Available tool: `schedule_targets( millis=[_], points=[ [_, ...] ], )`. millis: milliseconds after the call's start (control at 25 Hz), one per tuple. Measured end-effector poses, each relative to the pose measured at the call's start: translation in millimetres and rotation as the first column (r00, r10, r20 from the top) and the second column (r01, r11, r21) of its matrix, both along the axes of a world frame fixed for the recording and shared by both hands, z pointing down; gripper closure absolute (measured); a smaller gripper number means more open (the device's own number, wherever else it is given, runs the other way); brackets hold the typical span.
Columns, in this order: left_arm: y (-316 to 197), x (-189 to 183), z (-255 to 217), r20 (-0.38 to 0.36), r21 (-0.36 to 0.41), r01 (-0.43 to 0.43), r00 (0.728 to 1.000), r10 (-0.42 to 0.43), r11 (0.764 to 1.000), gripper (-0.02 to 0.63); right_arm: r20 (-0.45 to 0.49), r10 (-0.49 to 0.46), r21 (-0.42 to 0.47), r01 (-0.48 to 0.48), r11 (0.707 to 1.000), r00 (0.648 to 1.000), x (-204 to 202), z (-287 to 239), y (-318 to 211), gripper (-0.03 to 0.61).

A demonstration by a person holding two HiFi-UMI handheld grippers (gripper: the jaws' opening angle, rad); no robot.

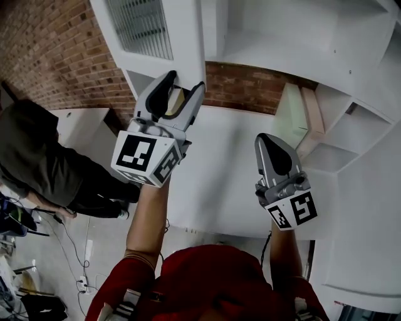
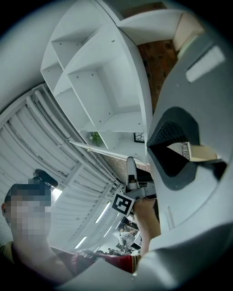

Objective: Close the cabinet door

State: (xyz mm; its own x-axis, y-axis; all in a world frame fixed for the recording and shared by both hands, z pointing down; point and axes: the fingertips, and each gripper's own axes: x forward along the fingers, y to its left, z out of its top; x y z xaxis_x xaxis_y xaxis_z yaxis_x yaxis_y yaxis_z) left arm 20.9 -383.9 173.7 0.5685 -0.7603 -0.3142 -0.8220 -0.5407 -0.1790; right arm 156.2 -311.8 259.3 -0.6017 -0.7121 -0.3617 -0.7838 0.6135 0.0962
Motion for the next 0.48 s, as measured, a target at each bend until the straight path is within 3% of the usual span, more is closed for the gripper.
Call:
schedule_targets(
  millis=[280,480],
  points=[
    [-23,11,0,0.016,-0.016,0.012,1.000,-0.011,1.000,0.396,0.009,-0.016,-0.013,0.016,1.000,1.000,13,7,-19,0.565],
    [-41,13,1,0.027,-0.015,0.063,0.998,-0.062,0.998,0.463,0.019,-0.042,-0.009,0.042,0.999,0.999,17,11,-29,0.565]
  ],
)
